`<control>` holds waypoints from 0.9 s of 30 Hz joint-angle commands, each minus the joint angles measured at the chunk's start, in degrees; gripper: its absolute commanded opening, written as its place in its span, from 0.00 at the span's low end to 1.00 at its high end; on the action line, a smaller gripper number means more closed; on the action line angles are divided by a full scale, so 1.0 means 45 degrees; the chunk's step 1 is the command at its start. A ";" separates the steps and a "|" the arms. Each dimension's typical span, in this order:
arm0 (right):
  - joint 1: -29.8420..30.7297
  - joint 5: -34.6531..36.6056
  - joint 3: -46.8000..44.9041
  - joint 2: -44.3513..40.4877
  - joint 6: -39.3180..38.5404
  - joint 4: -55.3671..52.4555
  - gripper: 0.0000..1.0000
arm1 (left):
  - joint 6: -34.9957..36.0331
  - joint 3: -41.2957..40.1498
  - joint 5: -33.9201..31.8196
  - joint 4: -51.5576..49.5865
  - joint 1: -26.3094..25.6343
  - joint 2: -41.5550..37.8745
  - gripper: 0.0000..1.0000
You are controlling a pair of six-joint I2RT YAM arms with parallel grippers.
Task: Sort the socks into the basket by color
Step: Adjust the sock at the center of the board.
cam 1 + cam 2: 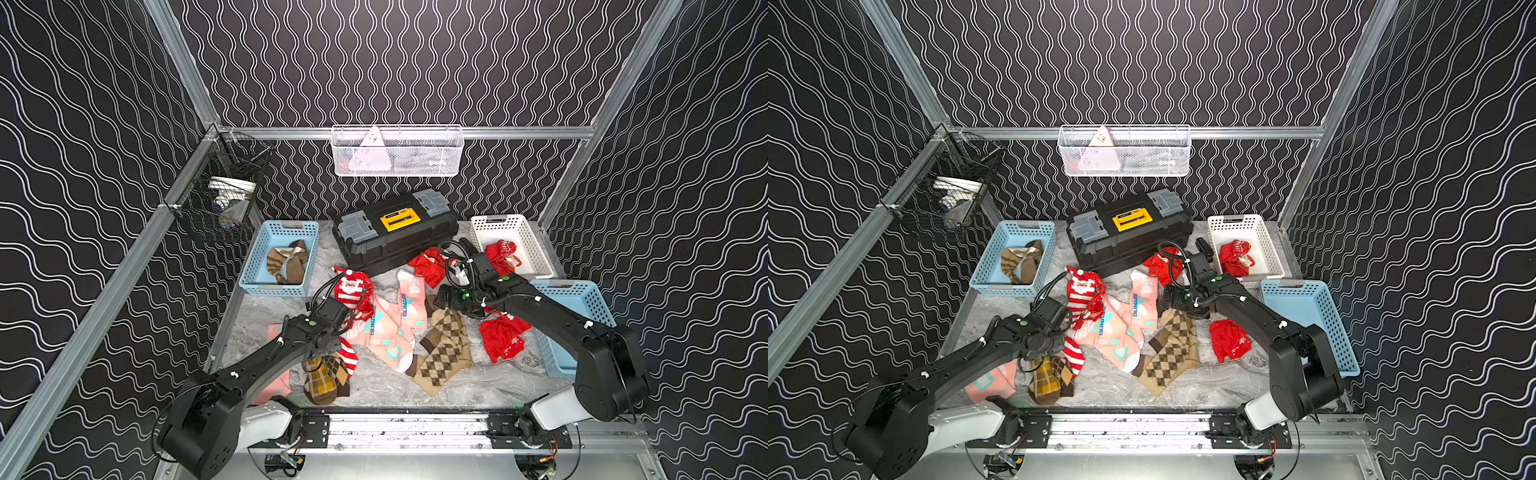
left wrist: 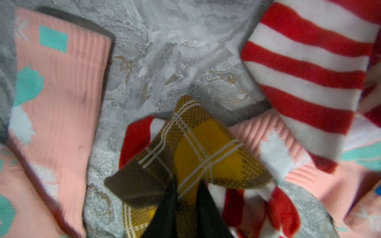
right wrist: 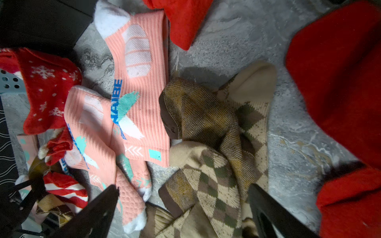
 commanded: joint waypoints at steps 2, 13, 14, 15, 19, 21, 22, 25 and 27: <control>0.0036 -0.0152 0.0005 0.0109 0.0155 0.0321 1.00 | 0.0313 0.0265 -0.0457 -0.0070 -0.0007 -0.0282 0.09; 0.0097 -0.0178 0.0156 0.0295 0.0128 0.0267 0.99 | 0.0994 0.1179 -0.0142 -0.0320 -0.0631 -0.1618 0.00; 0.0114 -0.0187 0.0181 0.0314 0.0128 0.0248 0.99 | 0.1086 0.1310 -0.0126 -0.0222 -0.0853 -0.1700 0.00; 0.0110 -0.0190 0.0225 0.0334 0.0119 0.0226 0.99 | 0.1278 0.1446 -0.0028 -0.0021 -0.1129 -0.1772 0.00; 0.0115 -0.0113 0.0317 0.0334 0.0118 0.0150 0.99 | 0.1631 0.1916 0.0659 0.1142 -0.2199 -0.1733 0.00; 0.0115 -0.0104 0.0337 0.0300 0.0118 0.0145 0.99 | 0.1790 0.2271 0.0482 0.1704 -0.3100 -0.1572 0.00; 0.0115 -0.0087 0.0354 0.0293 0.0118 0.0111 0.99 | 0.1874 0.2497 0.0464 0.1881 -0.3421 -0.1342 0.00; 0.0115 -0.0045 0.0347 0.0272 0.0118 0.0085 0.99 | 0.2258 0.2934 0.0906 0.2550 -0.3842 -0.0546 0.00; 0.0115 -0.0022 0.0340 0.0283 0.0099 0.0049 0.99 | 0.2336 0.2929 0.1046 0.3041 -0.3962 -0.0199 0.00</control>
